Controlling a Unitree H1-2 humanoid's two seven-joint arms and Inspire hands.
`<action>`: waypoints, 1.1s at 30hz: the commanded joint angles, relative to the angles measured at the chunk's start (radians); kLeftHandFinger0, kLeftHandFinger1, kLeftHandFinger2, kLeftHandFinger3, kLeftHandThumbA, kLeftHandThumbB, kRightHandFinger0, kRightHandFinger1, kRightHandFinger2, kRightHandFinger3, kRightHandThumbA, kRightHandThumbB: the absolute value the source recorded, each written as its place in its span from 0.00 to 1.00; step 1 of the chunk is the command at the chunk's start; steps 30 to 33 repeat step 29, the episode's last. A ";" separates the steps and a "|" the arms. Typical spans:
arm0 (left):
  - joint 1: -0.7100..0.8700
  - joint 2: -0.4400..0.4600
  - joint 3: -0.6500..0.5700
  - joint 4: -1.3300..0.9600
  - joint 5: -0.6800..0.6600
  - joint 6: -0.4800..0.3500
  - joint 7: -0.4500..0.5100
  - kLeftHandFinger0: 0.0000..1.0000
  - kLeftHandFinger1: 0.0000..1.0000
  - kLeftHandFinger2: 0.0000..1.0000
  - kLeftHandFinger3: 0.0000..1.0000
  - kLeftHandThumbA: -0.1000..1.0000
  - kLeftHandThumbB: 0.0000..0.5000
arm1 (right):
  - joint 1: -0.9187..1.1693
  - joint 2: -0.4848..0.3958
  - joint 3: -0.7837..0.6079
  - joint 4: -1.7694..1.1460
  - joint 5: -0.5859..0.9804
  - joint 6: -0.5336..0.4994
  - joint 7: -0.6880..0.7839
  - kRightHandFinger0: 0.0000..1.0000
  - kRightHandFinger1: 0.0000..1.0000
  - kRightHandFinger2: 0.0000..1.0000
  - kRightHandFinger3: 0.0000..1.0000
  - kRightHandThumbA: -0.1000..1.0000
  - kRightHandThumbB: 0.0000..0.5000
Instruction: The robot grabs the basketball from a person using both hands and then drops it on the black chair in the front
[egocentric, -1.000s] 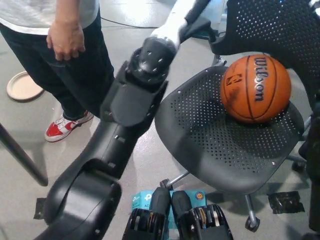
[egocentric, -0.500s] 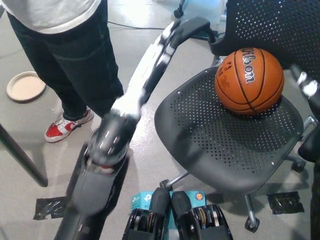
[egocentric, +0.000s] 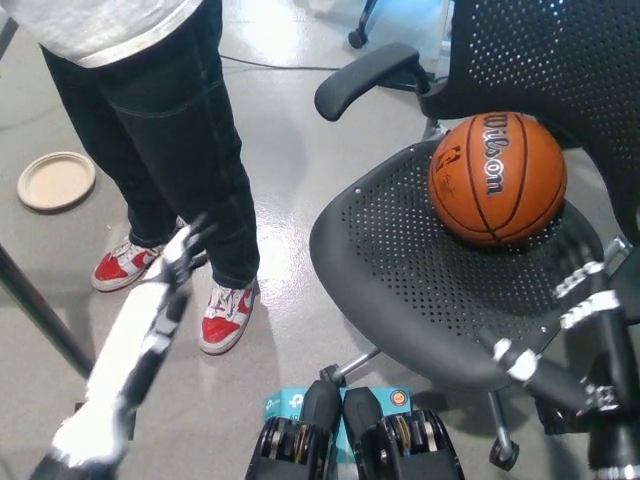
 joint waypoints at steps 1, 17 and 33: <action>0.038 0.016 0.040 0.030 -0.086 -0.161 -0.010 1.00 1.00 1.00 1.00 1.00 0.52 | -0.003 -0.018 0.027 0.037 -0.150 -0.157 0.042 1.00 1.00 1.00 1.00 1.00 0.57; 0.173 -0.017 0.079 0.357 -0.090 -0.286 -0.010 1.00 1.00 1.00 1.00 1.00 0.42 | 0.083 0.007 0.012 0.382 -0.074 -0.279 0.065 1.00 1.00 1.00 1.00 1.00 0.44; 0.175 -0.017 0.074 0.357 -0.045 -0.281 0.005 1.00 1.00 1.00 1.00 1.00 0.40 | 0.084 0.004 -0.010 0.370 -0.050 -0.248 0.094 1.00 1.00 1.00 1.00 1.00 0.45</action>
